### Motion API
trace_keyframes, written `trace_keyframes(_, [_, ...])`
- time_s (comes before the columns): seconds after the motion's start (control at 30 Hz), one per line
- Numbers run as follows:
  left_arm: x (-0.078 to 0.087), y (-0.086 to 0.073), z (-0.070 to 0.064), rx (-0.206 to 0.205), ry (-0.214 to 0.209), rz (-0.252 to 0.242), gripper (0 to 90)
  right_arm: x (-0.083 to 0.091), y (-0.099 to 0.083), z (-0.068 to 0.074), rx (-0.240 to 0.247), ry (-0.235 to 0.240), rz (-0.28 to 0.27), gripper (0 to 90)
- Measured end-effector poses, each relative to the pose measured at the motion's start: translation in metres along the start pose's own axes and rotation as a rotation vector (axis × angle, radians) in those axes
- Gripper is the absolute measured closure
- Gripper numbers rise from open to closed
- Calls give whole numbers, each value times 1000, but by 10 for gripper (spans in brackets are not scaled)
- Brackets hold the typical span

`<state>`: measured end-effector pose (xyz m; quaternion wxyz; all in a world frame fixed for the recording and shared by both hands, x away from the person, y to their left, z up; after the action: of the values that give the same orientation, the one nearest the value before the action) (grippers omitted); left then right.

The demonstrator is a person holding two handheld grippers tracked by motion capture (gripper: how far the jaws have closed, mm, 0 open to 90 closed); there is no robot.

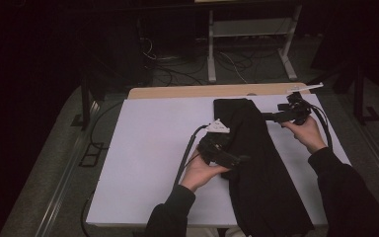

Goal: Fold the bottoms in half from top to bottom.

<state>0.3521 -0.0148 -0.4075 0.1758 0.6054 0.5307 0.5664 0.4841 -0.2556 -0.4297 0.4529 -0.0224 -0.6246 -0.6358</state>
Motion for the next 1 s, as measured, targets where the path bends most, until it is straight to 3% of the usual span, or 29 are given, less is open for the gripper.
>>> trace_keyframes(0.1, [3, 1, 6, -15, 34, 2, 0, -1, 0, 2, 6, 6, -1, 1])
trace_keyframes(0.47, [8, 2, 34, 25, 72, -31, 0, -2, -1, 6, 22, 17, 12, 1])
trace_keyframes(0.57, [8, 3, 40, 12, 98, -8, 0, -2, 0, 6, 21, 21, 10, 1])
trace_keyframes(0.8, [9, 11, 55, 40, 97, -26, 0, -2, -1, 7, 30, 21, 17, 1])
trace_keyframes(1.0, [13, 20, 64, 33, 127, -21, 0, 0, 1, 7, 32, 25, 8, 1])
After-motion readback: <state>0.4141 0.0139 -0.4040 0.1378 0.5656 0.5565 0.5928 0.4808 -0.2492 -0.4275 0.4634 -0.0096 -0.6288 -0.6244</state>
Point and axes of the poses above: each handheld gripper's, and its own axes: x roughly backward along the jaws, y roughly out of its top, z roughly to its left, the point moved 5 cm from there along -x, roughly forward along the jaws, and after that the axes turned 4 degrees about -y, right-handed, at the moved point
